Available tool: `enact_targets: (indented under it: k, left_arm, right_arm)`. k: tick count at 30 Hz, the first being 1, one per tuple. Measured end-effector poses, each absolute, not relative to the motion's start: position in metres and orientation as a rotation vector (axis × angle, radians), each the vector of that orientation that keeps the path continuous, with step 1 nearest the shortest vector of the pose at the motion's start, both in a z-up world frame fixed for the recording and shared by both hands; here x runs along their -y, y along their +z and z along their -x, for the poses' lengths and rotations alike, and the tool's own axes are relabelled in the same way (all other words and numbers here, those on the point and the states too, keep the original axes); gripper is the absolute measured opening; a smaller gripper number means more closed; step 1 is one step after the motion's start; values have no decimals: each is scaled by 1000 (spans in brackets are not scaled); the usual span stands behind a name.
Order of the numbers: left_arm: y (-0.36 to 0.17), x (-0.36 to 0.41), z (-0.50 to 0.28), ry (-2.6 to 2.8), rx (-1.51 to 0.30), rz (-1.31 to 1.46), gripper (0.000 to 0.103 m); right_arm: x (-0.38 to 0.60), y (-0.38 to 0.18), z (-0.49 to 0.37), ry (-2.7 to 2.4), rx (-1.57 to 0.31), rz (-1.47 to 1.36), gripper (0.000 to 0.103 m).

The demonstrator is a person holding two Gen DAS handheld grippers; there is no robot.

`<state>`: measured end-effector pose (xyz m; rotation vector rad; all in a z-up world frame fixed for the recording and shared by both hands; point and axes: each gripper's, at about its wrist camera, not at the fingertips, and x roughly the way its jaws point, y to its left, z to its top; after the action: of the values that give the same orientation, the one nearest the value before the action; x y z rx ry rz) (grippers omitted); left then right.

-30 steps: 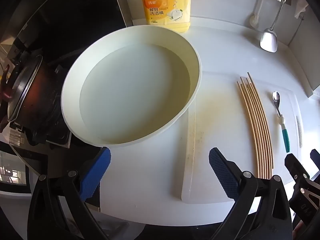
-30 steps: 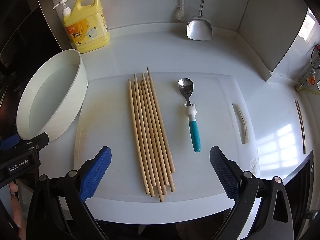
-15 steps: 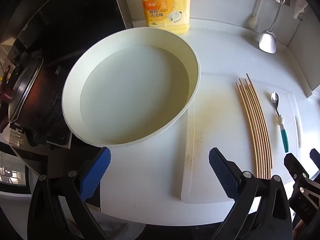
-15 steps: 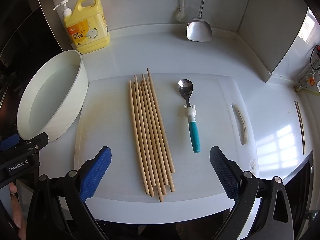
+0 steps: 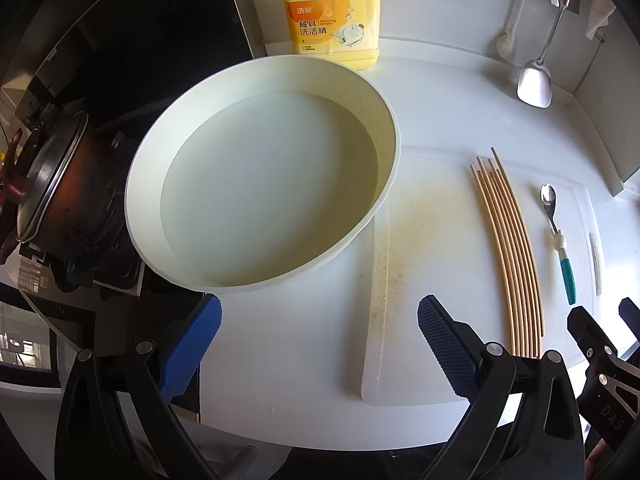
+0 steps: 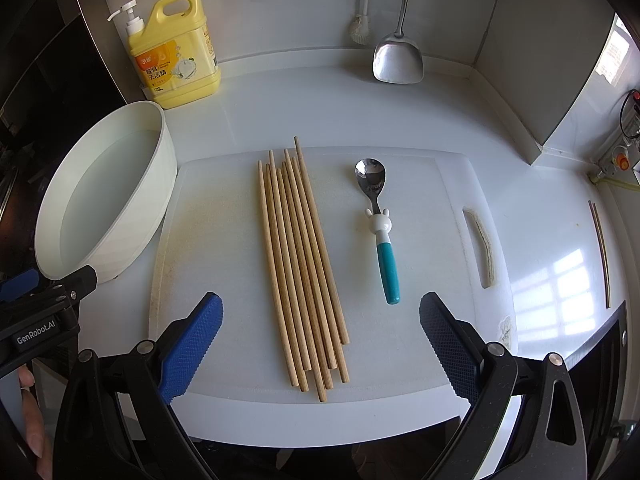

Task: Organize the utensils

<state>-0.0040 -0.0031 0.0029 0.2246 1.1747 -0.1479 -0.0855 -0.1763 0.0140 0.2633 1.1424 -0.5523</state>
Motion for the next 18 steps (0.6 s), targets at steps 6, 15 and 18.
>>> enact_targets:
  k: [6,15,18]
  left_arm:
    - [4,3,4,-148,-1175,-224,97]
    - [4,3,4,-148,-1175,-224,97]
    - [5,3,4,-149,-1175,-224,97]
  right_arm:
    - [176,15,86,-552,-1141,-260,94]
    - [175,14,86,-552,-1140,-260,94]
    - [176,14,86,-552,-1140,-260,94]
